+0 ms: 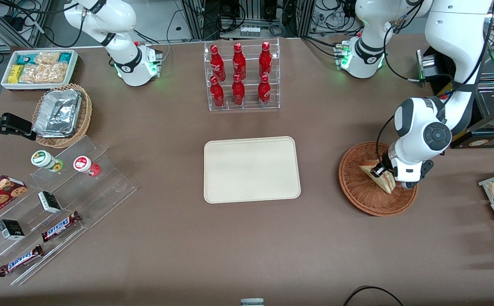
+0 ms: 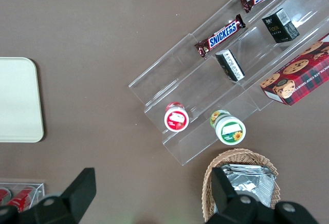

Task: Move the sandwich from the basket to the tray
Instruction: 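Lower the left gripper onto the wrapped sandwich and close on it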

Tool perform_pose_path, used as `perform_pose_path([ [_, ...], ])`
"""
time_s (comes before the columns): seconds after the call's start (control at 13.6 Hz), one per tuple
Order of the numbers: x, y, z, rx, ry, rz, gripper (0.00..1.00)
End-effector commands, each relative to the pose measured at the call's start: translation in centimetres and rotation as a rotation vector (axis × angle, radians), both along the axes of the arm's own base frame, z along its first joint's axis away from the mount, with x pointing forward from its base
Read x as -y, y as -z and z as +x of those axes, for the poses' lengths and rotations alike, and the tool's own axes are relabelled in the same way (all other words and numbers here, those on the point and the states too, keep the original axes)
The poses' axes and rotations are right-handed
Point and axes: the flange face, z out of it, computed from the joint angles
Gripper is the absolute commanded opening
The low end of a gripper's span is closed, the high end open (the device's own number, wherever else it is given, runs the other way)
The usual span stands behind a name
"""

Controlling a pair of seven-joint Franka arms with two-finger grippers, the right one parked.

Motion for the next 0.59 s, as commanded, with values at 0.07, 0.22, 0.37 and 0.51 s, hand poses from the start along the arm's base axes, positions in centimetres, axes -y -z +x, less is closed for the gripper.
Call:
perform_pose_path([
  [0.07, 0.0, -4.0, 0.1, -0.04, 0.05, 0.062, 0.0],
  [0.22, 1.4, -7.1, 1.5, -0.084, 0.117, 0.075, 0.0],
  [0.37, 3.4, -9.9, 2.7, -0.102, 0.179, 0.07, 0.0],
  [0.51, 6.6, -11.5, 3.2, -0.099, 0.239, 0.054, 0.0],
])
